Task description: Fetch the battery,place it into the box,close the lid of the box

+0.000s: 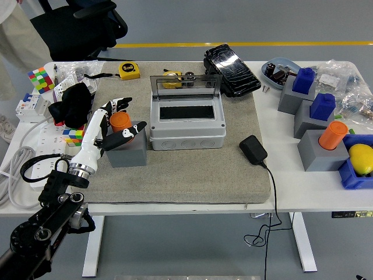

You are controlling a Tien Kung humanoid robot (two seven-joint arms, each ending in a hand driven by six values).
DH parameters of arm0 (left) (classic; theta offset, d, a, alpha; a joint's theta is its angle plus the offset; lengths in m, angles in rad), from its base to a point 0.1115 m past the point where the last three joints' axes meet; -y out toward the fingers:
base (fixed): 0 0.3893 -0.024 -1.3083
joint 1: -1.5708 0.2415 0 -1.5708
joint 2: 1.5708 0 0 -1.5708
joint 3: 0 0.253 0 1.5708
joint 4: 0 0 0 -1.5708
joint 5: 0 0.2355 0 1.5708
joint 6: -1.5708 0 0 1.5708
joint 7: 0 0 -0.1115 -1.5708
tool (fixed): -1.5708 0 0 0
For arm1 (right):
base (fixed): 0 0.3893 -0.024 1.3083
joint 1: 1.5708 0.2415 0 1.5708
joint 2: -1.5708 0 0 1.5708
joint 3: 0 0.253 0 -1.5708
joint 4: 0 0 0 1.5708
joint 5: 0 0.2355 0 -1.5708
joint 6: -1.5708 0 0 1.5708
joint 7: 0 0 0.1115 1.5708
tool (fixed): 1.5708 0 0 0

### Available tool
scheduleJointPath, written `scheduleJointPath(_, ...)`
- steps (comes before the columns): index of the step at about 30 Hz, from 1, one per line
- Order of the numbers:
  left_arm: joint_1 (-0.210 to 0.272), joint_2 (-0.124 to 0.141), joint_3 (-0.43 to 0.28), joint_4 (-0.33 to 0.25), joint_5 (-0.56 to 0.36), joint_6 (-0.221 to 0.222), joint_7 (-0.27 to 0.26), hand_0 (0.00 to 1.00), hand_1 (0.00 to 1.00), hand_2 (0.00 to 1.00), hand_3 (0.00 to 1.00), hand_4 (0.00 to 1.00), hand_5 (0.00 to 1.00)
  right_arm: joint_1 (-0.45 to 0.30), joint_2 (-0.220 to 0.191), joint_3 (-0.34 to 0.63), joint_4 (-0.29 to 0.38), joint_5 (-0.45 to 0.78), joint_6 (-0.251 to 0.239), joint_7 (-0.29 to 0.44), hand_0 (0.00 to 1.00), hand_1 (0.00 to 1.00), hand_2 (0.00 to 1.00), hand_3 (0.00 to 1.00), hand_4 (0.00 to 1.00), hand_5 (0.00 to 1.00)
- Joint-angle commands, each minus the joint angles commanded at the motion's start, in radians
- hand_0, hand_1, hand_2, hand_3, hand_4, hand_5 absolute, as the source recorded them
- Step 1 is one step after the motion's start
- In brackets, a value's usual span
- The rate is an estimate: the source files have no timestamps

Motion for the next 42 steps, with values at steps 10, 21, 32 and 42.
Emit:
scheduleJointPath(10, -0.021, -0.018, 0.024, 0.043, -0.016, 0.027, -0.031, 0.451, 0.586, 0.599, 0.499, 0.998, 0.002, 0.004, -0.001, -0.013, 0.001, 0.001, 0.0, -0.001, 0.569, 0.628, 0.655, 0.556, 0.948, 0.487)
scheduleJointPath(21, -0.042, -0.026, 0.039, 0.077, -0.071, 0.036, -0.071, 0.174, 0.233, 0.35, 0.353, 0.872, 0.002, 0.006, -0.003, -0.022, 0.002, 0.002, -0.002, -0.001, 0.569, 0.629, 0.655, 0.556, 0.949, 0.486)
scheduleJointPath(32, -0.059, -0.046, 0.05, 0.114, -0.103, 0.035, -0.108, 0.125, 0.117, 0.212, 0.258, 0.694, 0.002, 0.002, 0.001, -0.024, 0.002, 0.003, -0.006, 0.007, 0.569, 0.628, 0.655, 0.556, 0.95, 0.489)
scheduleJointPath(42, -0.067, -0.057, 0.047, 0.093, -0.112, 0.045, -0.125, 0.088, 0.067, 0.142, 0.194, 0.624, 0.002, 0.0, 0.001, -0.016, 0.001, 0.006, -0.011, 0.019, 0.569, 0.628, 0.655, 0.556, 0.952, 0.487)
